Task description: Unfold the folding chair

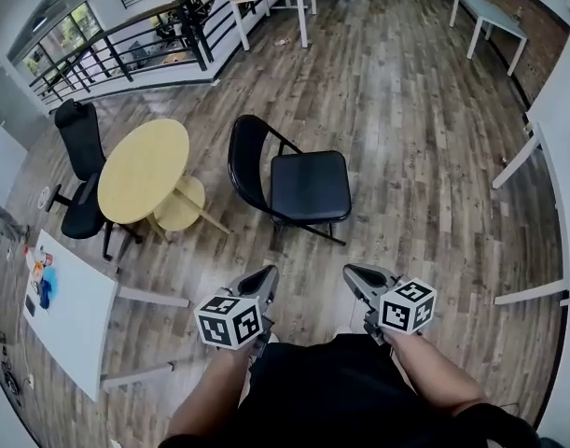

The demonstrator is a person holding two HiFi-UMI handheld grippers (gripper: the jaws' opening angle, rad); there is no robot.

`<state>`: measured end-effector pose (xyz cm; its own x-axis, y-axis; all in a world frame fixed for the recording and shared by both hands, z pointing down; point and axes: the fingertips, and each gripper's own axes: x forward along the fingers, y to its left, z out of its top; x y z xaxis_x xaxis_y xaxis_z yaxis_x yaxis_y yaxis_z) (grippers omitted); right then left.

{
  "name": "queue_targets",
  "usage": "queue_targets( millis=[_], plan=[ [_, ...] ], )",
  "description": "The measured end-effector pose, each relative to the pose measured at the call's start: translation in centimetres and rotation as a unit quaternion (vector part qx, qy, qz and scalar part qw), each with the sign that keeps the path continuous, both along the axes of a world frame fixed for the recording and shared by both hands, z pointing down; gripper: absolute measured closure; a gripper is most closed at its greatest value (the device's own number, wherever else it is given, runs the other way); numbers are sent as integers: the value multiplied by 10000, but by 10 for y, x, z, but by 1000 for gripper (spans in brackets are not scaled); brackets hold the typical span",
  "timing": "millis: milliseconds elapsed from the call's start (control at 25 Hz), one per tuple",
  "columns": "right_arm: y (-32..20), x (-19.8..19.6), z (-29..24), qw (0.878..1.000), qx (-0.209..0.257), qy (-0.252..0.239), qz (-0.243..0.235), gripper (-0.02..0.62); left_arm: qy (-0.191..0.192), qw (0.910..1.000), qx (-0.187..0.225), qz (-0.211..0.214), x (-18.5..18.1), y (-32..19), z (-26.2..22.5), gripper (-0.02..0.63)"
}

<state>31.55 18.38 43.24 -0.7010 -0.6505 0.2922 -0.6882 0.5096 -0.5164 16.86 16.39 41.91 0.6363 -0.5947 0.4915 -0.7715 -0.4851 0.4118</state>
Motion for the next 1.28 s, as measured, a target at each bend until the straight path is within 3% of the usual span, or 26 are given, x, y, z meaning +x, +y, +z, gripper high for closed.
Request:
queue_targets(
  millis=[160, 320, 480, 720, 1280],
  plan=[
    [6, -14, -1, 9996, -6, 59, 292, 591, -2, 9991, 60, 431, -4, 2, -5, 598],
    [11, -44, -3, 9987, 36, 140, 492, 591, -22, 9981, 144, 594, -35, -2, -7, 598],
    [15, -71, -3, 9969, -233, -264, 705, 591, 181, 9975, -23, 678, -62, -4, -2, 598],
    [25, -93, 11, 9967, -368, 160, 709, 591, 464, 9967, -455, 494, -92, -1, 20, 598],
    [29, -102, 13, 9962, -294, 494, 650, 591, 437, 9968, -338, 584, -93, 7, 21, 598]
  ],
)
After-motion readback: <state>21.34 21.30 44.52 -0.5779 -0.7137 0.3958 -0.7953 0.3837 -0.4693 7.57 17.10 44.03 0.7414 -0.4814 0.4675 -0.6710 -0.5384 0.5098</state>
